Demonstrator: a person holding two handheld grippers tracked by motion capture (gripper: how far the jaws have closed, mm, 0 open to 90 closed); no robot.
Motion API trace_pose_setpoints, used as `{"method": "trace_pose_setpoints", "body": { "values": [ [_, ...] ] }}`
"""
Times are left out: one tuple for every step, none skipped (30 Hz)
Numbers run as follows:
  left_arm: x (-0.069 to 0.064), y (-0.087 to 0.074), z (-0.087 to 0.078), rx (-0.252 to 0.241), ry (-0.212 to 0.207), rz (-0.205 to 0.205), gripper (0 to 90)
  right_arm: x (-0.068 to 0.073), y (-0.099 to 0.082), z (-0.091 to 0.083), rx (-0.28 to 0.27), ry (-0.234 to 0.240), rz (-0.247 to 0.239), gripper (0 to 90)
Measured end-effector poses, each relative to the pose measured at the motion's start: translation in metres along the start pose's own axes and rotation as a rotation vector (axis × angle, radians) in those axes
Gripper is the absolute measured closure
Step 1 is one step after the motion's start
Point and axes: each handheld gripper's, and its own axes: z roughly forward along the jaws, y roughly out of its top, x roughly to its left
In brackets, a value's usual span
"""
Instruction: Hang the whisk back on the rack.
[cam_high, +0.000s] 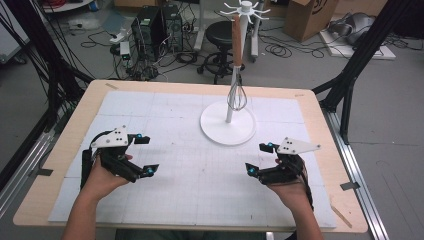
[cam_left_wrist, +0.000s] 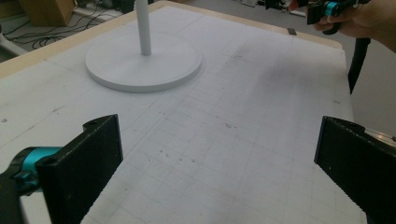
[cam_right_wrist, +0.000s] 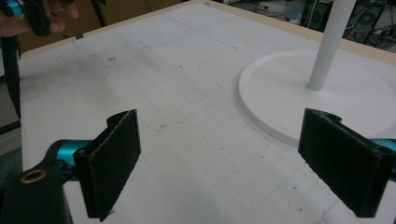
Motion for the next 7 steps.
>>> {"method": "trace_pose_setpoints", "body": {
  "values": [
    [0.0002,-0.0002,-0.0004,-0.002,0.004,-0.003,1.6,-0.0001,0.0,0.0001,0.0,0.0,0.0,12.0],
    [0.0006,-0.0005,-0.0008,-0.001,0.004,-0.002,1.6,0.0,0.0,-0.0001,0.0,0.001,0.001,12.0],
    [0.0007,-0.0007,-0.0007,-0.004,0.006,-0.005,1.6,-0.0002,0.0,-0.0002,-0.001,0.001,0.002,12.0],
    [0.001,-0.0009,-0.0009,-0.001,0.007,-0.004,1.6,-0.0003,-0.0001,-0.0005,-0.001,0.001,0.002,12.0],
    [0.0013,-0.0011,-0.0008,0.001,0.007,-0.003,1.6,-0.0001,-0.0001,-0.0009,0.0,0.003,0.006,12.0],
    [0.0016,-0.0013,-0.0007,0.004,0.008,0.0,1.6,-0.0005,-0.0001,-0.001,-0.003,0.001,0.003,12.0],
    [0.0014,-0.0016,-0.0001,0.003,0.009,-0.005,1.6,-0.0006,-0.0001,-0.001,-0.004,0.001,0.004,12.0]
  ]
}}
